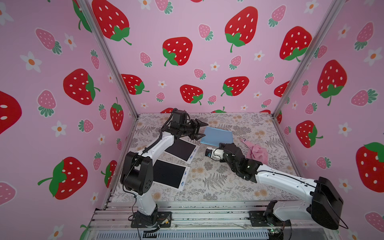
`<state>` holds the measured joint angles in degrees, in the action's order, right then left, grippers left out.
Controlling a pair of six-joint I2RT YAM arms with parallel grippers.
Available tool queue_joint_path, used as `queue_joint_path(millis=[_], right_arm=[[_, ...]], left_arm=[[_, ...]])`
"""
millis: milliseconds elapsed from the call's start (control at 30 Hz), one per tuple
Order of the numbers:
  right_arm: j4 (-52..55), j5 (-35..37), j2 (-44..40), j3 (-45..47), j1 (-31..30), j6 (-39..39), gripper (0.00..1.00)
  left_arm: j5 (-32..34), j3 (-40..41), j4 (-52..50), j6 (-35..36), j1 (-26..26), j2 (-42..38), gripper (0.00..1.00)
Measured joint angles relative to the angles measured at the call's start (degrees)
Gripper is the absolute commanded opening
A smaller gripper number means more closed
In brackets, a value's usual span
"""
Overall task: Wipe the drawing tablet
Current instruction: Adjust the drawing tablet at the center of the board.
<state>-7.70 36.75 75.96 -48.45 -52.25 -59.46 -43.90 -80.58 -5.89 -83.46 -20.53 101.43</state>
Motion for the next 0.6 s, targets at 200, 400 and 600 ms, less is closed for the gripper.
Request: queue_joint_path(millis=[200,400,600], right_arm=[[-5.0,2.6,2.9,1.0,-0.2,-6.7,0.00],[-6.4,3.7,3.2,3.3,-0.6,-7.9,0.00],[-7.3,6.6,2.6,6.3,-1.4,-7.0,0.00]], left_arm=[[1.2,-1.6,-8.3,4.6,0.2,-0.2,0.73],[2.6,-1.8,-13.4,8.4,0.6,-0.5,0.75],[3.8,-1.4,-17.0,12.2,0.6,-0.5,0.74]])
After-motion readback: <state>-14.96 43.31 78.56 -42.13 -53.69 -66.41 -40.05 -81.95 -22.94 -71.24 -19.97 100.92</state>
